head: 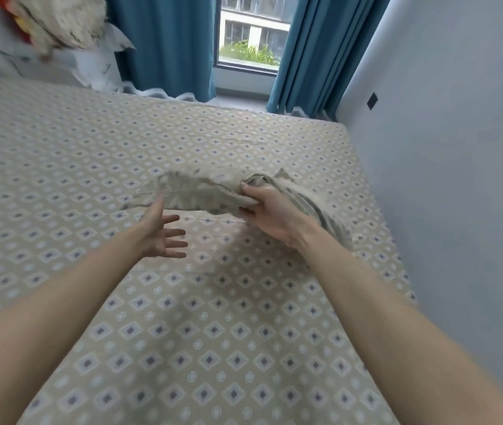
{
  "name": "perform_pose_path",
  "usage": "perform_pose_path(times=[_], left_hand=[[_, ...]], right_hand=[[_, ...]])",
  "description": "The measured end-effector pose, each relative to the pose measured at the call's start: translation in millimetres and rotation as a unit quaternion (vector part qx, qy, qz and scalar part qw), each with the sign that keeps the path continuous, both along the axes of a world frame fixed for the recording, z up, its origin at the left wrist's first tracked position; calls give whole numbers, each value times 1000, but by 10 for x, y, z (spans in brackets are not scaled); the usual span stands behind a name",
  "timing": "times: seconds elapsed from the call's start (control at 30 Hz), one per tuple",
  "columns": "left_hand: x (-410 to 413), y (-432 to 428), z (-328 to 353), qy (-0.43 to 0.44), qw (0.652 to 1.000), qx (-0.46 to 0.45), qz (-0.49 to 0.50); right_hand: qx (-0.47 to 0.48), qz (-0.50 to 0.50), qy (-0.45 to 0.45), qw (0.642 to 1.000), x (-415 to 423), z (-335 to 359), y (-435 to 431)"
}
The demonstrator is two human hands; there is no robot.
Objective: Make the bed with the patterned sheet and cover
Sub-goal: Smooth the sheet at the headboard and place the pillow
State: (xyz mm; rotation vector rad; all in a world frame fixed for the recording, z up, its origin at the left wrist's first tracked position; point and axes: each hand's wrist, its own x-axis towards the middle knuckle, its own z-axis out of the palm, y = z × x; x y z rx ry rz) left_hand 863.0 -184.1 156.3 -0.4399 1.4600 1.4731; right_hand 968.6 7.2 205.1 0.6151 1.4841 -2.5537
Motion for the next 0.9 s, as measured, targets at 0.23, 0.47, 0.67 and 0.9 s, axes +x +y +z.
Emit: perform_pose_path(times=[0.23,0.47,0.67,0.9], left_hand=[[-87,-1566,136,-61,993,30,100],[-115,-3026,345,43,989,-135,43],[-350,-3878,470,123,972,-196,44],[-176,-4163,11,215,930,-288,73]], right_hand=[[-2,239,-72,968,-136,6,-1997],[-20,344,-94,934,-300,-17,-3406],[-184,329,-117,919,-435,-140,-4215],[16,308,-249,918,-287,-772,-4358]])
